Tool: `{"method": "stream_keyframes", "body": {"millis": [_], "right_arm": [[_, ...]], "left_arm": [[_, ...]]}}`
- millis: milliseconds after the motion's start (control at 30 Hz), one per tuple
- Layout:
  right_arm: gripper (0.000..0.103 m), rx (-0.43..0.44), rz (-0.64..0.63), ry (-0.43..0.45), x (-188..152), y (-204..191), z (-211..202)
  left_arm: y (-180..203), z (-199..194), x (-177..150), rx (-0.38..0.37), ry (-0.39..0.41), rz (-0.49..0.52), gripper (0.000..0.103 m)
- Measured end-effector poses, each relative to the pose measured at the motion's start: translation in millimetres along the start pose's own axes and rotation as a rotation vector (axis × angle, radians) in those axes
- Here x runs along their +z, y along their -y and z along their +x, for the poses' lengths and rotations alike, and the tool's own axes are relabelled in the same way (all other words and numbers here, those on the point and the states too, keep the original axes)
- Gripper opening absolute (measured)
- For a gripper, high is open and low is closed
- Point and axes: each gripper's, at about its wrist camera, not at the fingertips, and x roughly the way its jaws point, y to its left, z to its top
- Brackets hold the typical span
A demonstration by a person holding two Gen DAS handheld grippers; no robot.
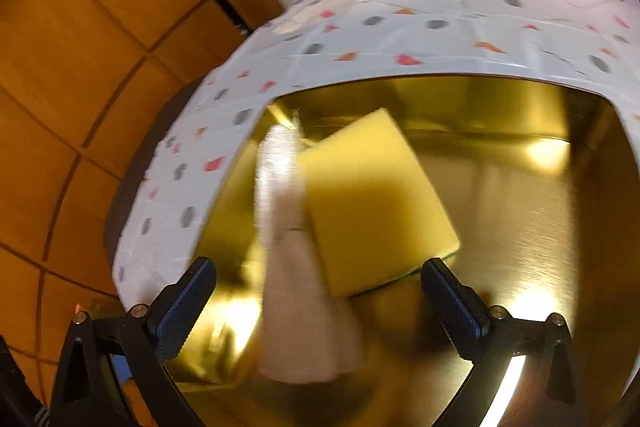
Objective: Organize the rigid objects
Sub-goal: 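Release the loofah into the tray while the right tool drops the sponge beside it, then grasp the black scrunchie with the left tool while the right tool grasps the beaded braid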
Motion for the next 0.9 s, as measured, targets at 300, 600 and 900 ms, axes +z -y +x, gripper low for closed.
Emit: {"method": "stream_keyframes", "body": {"millis": [300,600,900], "right_arm": [[0.103,-0.029,-0.015,0.086,-17,17,-61],[0.103,-0.123,-0.021,0.197,-40,50,-128],[0.103,-0.235,-0.028,0.214,-71,92,-164]], "left_arm": [[1,-4,-2,-0.007,0.007,-0.010,0.063],[37,1,-16,-0.062,-0.036,0.061,0.063],[83,7,-40,-0.109,-0.109,0.168,0.063]]}}
